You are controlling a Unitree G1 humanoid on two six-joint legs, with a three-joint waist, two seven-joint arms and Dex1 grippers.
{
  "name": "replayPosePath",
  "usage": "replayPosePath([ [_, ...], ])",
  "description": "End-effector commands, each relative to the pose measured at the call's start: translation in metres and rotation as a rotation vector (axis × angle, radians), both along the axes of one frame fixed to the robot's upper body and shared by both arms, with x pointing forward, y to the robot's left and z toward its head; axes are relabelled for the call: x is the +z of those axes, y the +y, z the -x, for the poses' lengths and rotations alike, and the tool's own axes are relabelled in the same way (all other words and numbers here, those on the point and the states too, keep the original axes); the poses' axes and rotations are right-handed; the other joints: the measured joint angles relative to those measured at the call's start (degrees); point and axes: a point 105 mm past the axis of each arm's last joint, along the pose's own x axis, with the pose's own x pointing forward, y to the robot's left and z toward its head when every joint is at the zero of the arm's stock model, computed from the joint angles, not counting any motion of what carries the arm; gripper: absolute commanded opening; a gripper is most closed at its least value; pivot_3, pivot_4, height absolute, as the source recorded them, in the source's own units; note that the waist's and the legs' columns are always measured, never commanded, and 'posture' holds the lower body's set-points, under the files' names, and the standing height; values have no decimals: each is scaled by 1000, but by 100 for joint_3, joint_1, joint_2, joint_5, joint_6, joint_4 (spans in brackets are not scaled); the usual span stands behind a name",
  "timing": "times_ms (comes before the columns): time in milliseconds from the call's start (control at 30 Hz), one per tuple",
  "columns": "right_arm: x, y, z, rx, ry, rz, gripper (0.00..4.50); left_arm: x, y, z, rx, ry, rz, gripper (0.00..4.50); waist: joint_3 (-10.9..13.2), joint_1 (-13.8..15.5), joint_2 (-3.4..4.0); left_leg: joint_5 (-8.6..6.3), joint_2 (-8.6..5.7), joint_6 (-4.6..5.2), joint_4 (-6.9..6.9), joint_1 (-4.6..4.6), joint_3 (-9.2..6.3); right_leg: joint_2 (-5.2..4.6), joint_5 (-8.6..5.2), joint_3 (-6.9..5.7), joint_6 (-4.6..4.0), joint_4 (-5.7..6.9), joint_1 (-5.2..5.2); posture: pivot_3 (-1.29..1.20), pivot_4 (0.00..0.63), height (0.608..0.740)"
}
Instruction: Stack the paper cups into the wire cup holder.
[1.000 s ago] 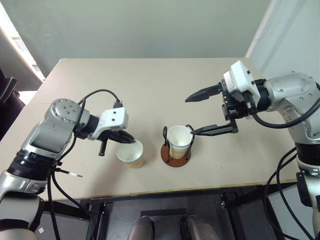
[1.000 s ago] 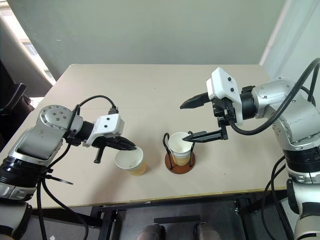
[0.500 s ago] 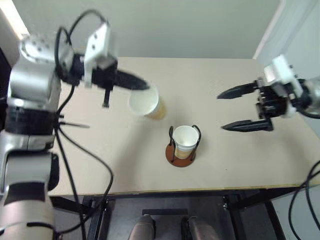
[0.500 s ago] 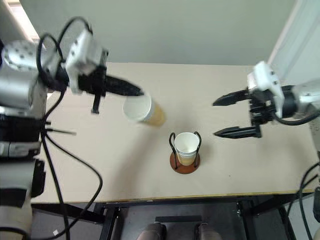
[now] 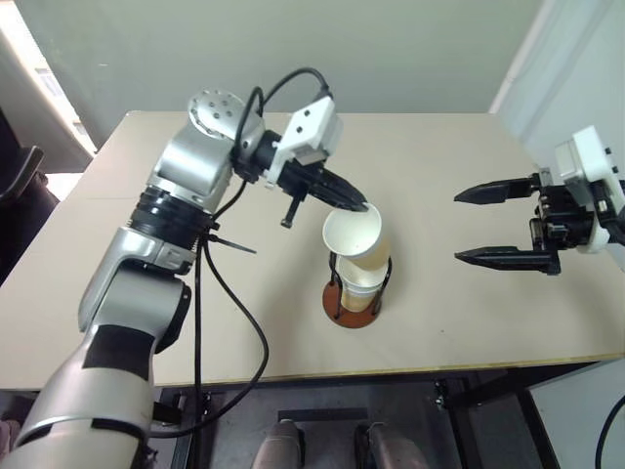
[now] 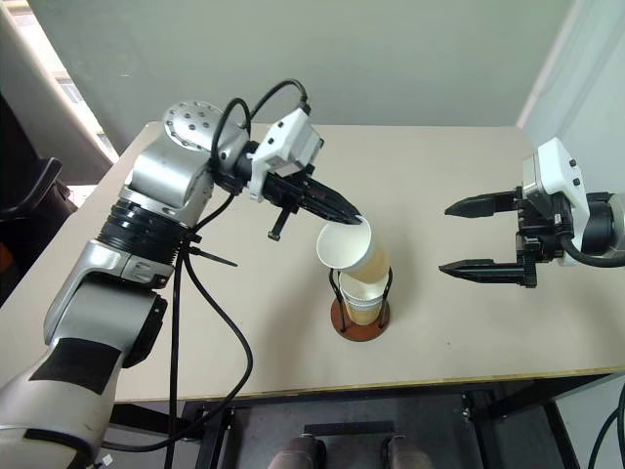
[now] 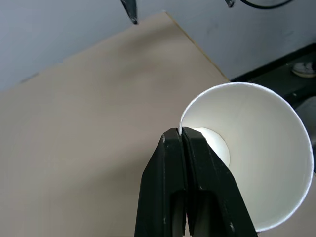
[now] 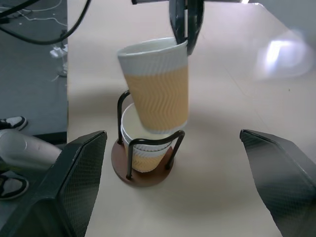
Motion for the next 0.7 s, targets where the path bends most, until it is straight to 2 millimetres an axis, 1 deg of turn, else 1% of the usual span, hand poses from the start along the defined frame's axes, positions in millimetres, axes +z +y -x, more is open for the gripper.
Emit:
replayPosePath([
  [33,15,-2,7,-16,-68,-5,4500,2,-3,10,-88,-36,-25,13,0,11,0,-1,-2,2,2,-2,0,0,0,0,3,-2,0,0,150,740],
  [133,15,0,7,-19,-70,-7,4500,-3,-3,8,-85,-50,-43,13,0,22,0,-7,-5,10,20,-4,0,-1,-1,1,13,-2,6,0,150,740],
  [267,12,0,6,-29,-68,3,4500,-7,-3,12,-107,-53,-56,13,0,29,0,-13,-8,21,36,-2,-1,-2,-2,1,22,-2,18,0,150,740],
  [400,12,0,5,-30,-70,4,4500,-9,-7,16,-134,-62,-60,13,0,29,0,-21,-8,31,57,-3,-2,-2,-1,1,28,-1,27,0,150,740],
  [500,9,1,3,-33,-69,9,4500,-12,-11,13,-124,-64,-63,599,0,33,1,-29,-10,41,70,-1,-2,-4,-2,1,33,-2,37,0,150,740],
  [567,8,2,2,-31,-68,11,4500,-11,-15,10,-108,-73,-51,1238,0,35,1,-31,-12,45,74,-1,-2,-6,0,1,36,-2,40,0,150,740],
  [633,8,3,2,-27,-68,10,4500,-10,-18,8,-93,-81,-34,2012,0,35,1,-32,-17,47,76,-1,-2,-10,0,1,39,-2,41,0,150,740],
  [700,7,3,1,-25,-67,11,4500,-10,-19,7,-89,-87,-29,2620,0,34,1,-34,-19,49,76,0,-1,-11,1,4,41,-3,41,0,150,740],
])
